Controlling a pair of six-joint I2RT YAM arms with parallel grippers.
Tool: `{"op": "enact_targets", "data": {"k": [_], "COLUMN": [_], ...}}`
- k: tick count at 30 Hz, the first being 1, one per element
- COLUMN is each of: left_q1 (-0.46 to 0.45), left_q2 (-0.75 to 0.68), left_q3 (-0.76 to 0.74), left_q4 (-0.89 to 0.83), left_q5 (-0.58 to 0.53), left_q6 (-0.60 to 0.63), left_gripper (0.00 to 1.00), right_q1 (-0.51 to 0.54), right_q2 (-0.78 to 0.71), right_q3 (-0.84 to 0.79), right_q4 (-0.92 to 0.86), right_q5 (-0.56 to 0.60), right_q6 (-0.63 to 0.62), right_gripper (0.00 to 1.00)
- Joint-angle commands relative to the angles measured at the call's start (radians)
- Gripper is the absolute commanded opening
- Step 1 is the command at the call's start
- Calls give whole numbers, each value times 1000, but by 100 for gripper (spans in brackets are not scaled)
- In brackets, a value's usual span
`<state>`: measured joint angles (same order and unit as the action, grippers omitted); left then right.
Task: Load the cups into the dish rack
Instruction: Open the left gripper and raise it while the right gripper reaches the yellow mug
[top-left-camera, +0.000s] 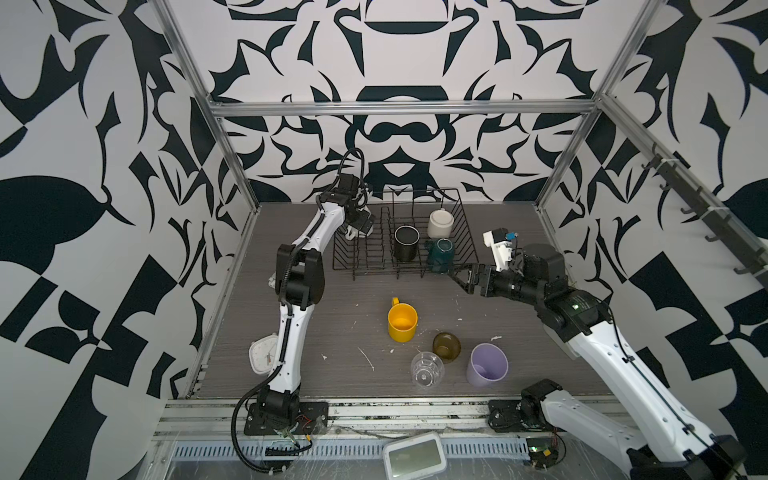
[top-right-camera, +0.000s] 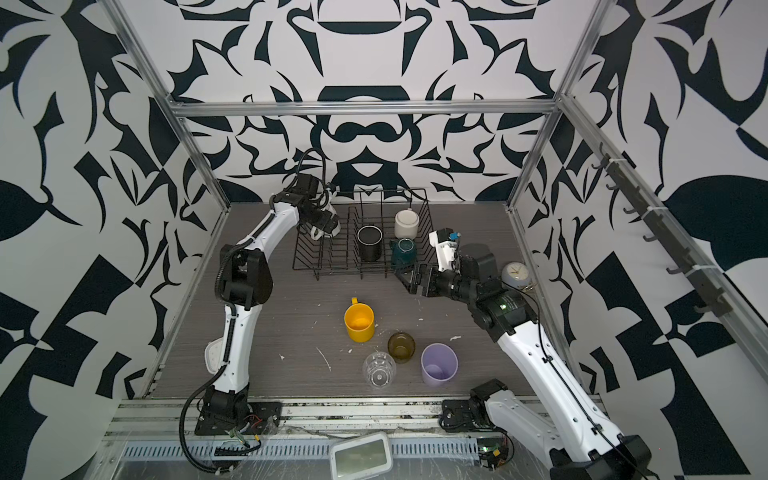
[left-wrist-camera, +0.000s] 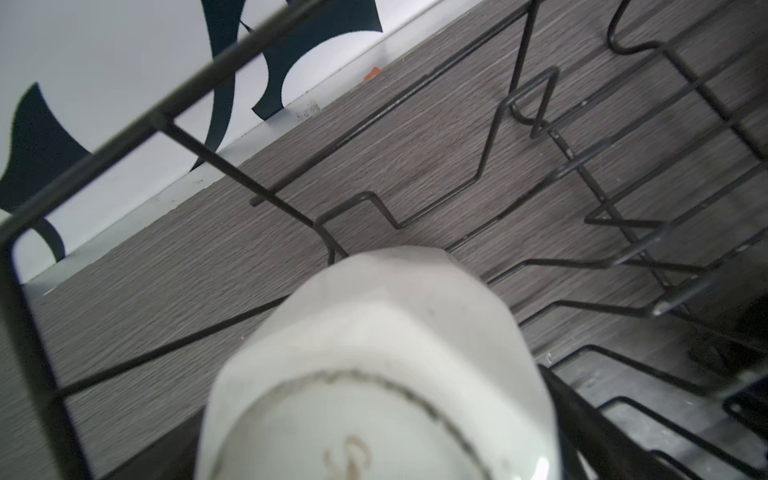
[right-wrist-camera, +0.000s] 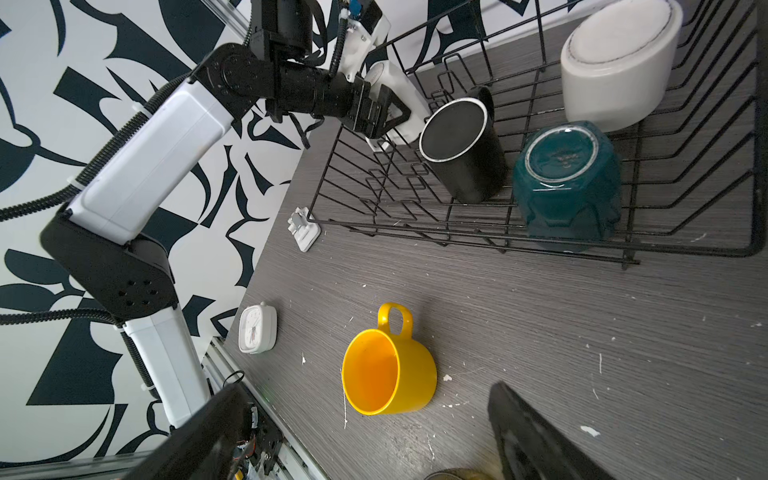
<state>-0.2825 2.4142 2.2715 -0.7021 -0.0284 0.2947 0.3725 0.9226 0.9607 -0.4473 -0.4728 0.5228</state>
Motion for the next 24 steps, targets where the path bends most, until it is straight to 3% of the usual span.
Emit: {"op": "enact_targets", "data": {"k": [1,6,11,18,22,24], "left_q1": [5,5,7,107,177,211], "left_q2": [-128,-289,-525,-844,-949,-991], "left_q3": [-35,-104,-309,-649,-753,-784], "left_q4": [22,100,315,604,606,564], "left_q5": [33,38,45,286,379,424], "left_q6": [-38,-99,-209,-452,-607,-606], "left_gripper": [100,99,99,99,100,100], "right_q1": [-4,-3,49,286,369,397], "right_q2": [-1,61,132,209,225,238], "right_q3": [51,128,170,204,167,152], "right_q4": [-43,-171,-240,-304,-269,-259], "right_q5": [37,89,150,380,439,455], "right_q6": [-37,-108,-134,-115,-57,-35], "right_gripper": [93,89,80,77,74,72]}}
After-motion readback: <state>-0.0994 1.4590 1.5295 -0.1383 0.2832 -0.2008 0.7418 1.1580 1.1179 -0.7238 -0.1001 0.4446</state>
